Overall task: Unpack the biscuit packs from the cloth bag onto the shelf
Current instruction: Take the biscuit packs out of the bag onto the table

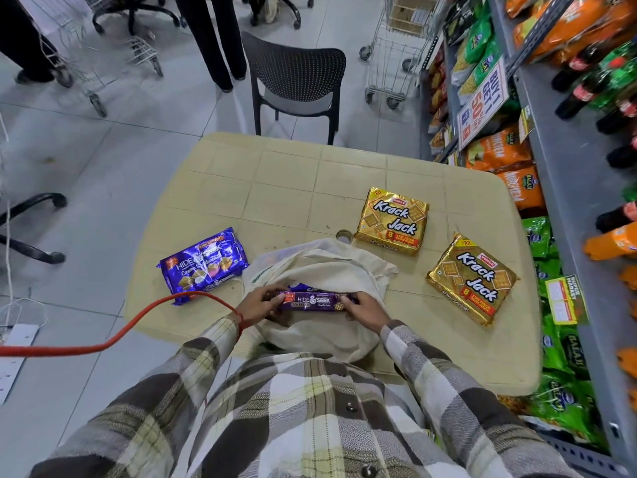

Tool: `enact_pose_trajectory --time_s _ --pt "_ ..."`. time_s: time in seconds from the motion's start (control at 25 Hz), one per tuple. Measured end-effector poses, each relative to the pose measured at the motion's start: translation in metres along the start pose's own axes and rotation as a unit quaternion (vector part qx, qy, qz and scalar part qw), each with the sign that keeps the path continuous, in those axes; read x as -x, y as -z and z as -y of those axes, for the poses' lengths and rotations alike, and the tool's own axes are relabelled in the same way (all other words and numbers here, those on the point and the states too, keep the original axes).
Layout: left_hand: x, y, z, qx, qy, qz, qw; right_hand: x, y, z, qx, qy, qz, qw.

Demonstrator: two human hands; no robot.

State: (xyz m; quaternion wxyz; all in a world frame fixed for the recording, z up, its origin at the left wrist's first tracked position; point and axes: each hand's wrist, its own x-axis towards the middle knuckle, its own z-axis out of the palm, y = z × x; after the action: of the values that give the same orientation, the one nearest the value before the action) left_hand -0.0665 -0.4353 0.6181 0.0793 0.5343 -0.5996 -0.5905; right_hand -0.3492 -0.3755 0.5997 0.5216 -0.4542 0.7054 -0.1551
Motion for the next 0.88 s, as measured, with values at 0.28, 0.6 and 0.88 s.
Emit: enact_pose_trajectory --time_s 0.28,0.6,0.88 --pt "-0.005 0.053 -0.016 0.066 -0.012 0.042 0.997 0.018 0.026 0.052 -0.004 0.105 -0.047 0.993" --pt "-0.052 0.094 -0.058 0.198 -0.019 -0.126 0.972 -0.042 0.050 0.121 -0.067 0.097 -0.094 0.989" --pt "-0.124 0.121 -0.050 0.295 0.025 -0.249 0.922 -0.142 0.035 0.164 -0.130 0.006 -0.128 0.983"
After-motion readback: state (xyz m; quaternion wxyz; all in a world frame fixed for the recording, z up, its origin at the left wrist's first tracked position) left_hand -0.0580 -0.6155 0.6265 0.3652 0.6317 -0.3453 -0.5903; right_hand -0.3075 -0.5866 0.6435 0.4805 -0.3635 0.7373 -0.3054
